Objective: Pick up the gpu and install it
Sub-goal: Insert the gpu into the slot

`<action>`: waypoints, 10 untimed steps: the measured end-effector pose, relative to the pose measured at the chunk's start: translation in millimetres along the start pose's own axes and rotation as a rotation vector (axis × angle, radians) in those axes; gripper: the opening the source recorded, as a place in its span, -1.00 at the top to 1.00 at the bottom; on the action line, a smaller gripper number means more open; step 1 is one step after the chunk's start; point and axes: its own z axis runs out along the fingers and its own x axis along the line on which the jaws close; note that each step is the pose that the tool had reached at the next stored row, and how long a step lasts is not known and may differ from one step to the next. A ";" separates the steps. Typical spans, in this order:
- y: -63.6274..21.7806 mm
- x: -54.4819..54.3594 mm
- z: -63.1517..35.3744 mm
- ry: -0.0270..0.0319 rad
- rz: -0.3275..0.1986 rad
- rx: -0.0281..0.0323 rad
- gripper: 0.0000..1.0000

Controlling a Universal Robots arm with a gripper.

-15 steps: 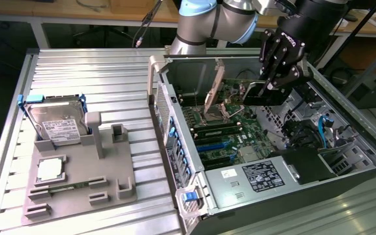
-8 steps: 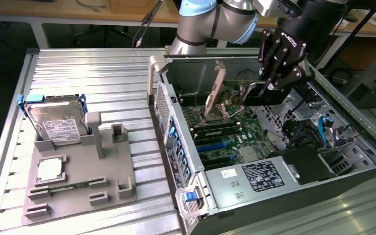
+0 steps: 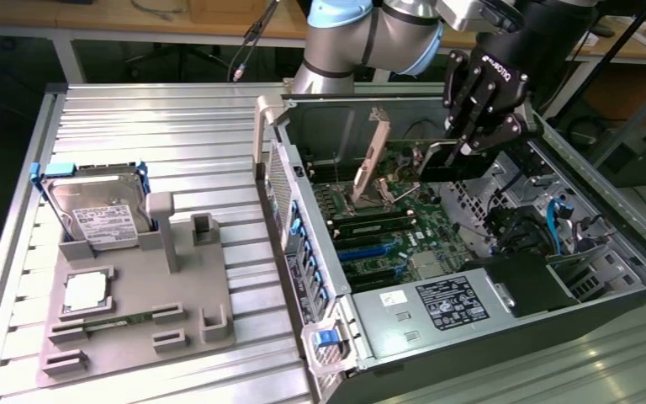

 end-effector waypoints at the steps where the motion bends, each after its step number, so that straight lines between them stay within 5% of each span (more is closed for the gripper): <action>1: 0.0 0.0 0.0 0.0001 -0.003 -0.0001 0.47; 10: -0.1 0.0 1.1 0.0002 -0.006 -0.0002 0.47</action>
